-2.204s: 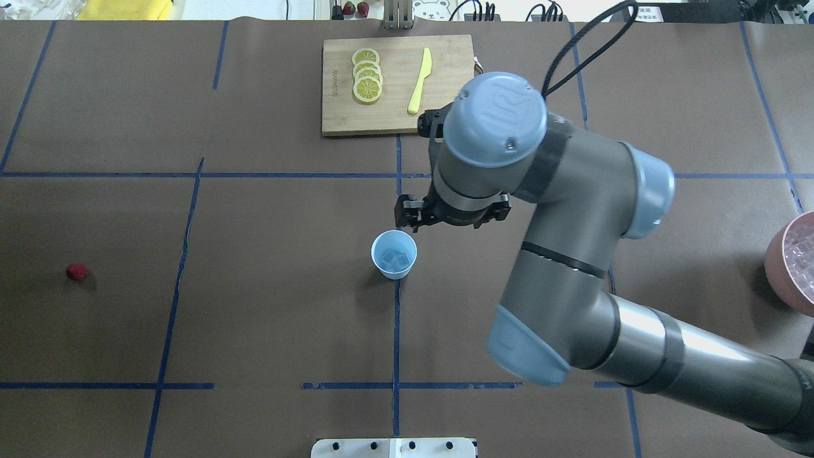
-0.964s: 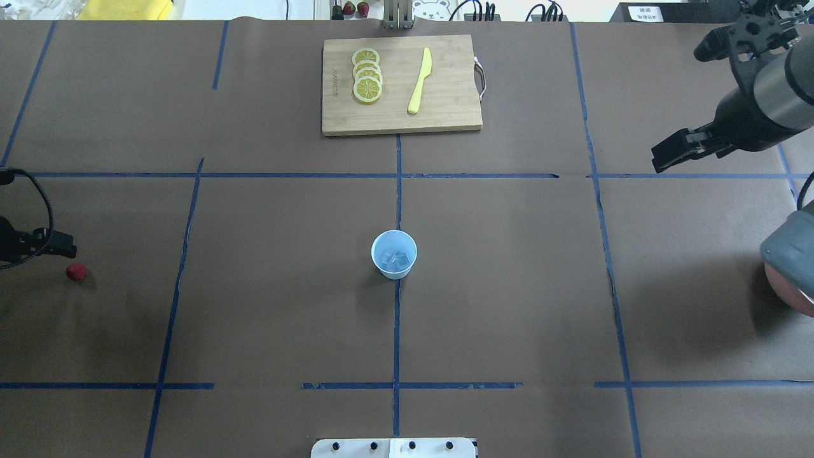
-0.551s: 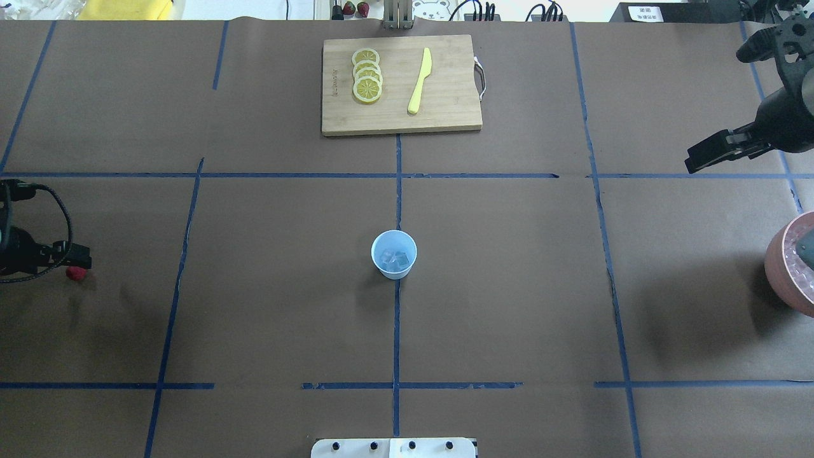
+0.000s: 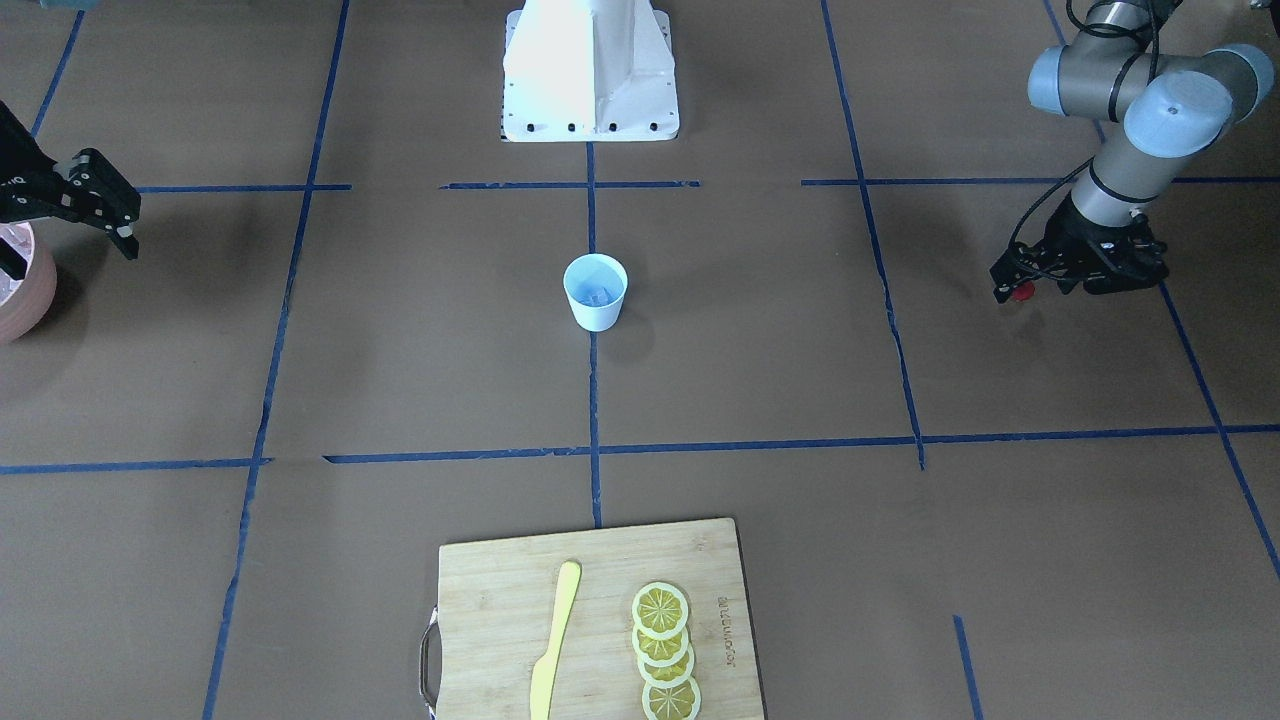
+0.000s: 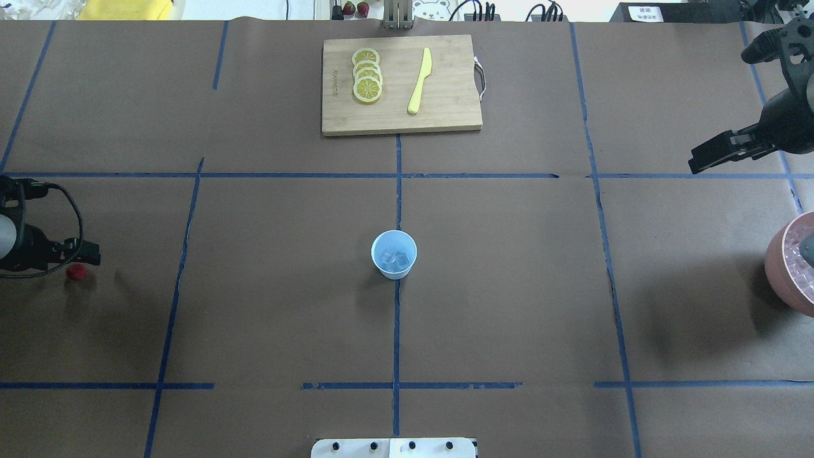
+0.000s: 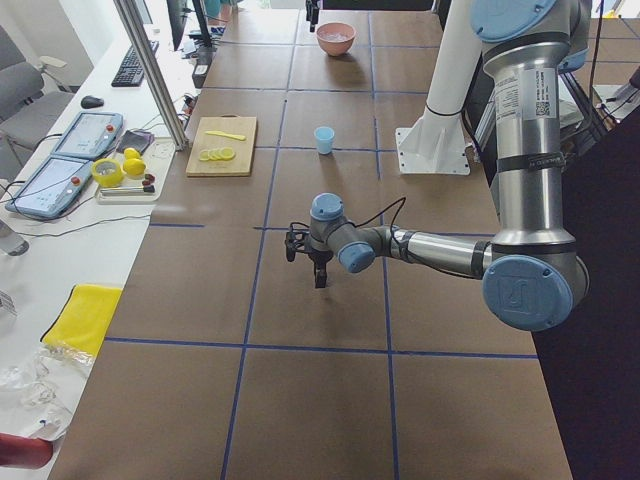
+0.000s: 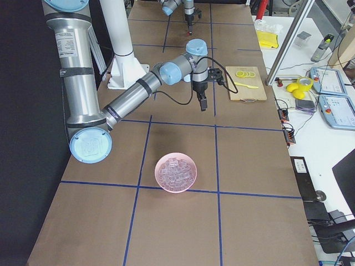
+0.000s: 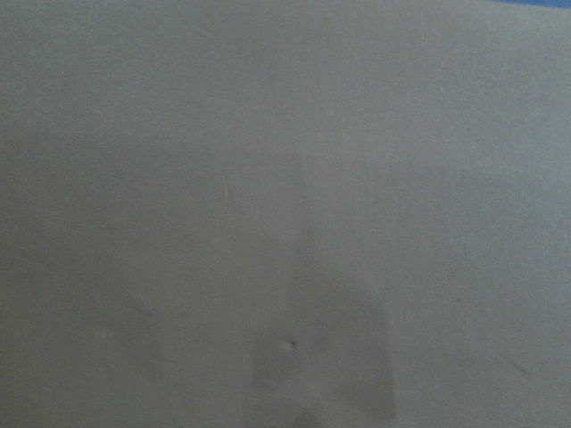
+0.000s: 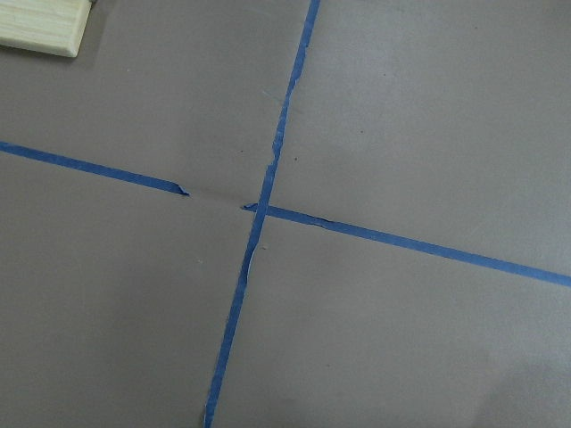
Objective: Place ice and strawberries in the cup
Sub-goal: 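Lower the left gripper onto the red strawberry and grasp it, then carry the strawberry with the left gripper over the white cup, then open the left gripper to drop the strawberry into the cup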
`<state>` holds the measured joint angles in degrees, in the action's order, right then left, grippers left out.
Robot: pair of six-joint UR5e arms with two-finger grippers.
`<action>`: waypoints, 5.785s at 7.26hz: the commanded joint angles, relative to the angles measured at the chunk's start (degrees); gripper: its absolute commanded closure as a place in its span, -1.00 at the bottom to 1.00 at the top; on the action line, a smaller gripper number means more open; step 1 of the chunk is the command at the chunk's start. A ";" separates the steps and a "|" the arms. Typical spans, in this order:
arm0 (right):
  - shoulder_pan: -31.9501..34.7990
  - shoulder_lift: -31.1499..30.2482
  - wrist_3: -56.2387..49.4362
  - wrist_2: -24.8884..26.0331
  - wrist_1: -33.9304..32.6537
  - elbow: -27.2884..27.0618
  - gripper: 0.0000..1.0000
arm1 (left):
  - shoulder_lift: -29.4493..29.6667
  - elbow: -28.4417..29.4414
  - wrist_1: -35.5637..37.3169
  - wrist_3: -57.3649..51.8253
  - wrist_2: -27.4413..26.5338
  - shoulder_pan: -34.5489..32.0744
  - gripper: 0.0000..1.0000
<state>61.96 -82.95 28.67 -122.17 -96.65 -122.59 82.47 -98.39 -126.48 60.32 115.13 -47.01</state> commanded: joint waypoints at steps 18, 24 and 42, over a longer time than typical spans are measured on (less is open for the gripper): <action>2.27 -0.89 -0.63 -2.01 0.05 -0.54 -0.99 | 0.67 -16.34 20.04 -0.91 7.39 -3.70 1.00; 21.59 -8.37 -27.93 -12.20 -0.03 11.73 -0.99 | 36.24 -21.32 55.11 11.79 4.94 3.82 1.00; 29.97 -8.29 -38.07 -14.06 0.14 21.96 -0.99 | 57.28 5.49 42.37 27.39 -7.29 19.24 -1.00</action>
<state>91.82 -91.69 -9.11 -136.23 -96.53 -100.43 139.69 -92.57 -84.14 87.76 108.07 -27.80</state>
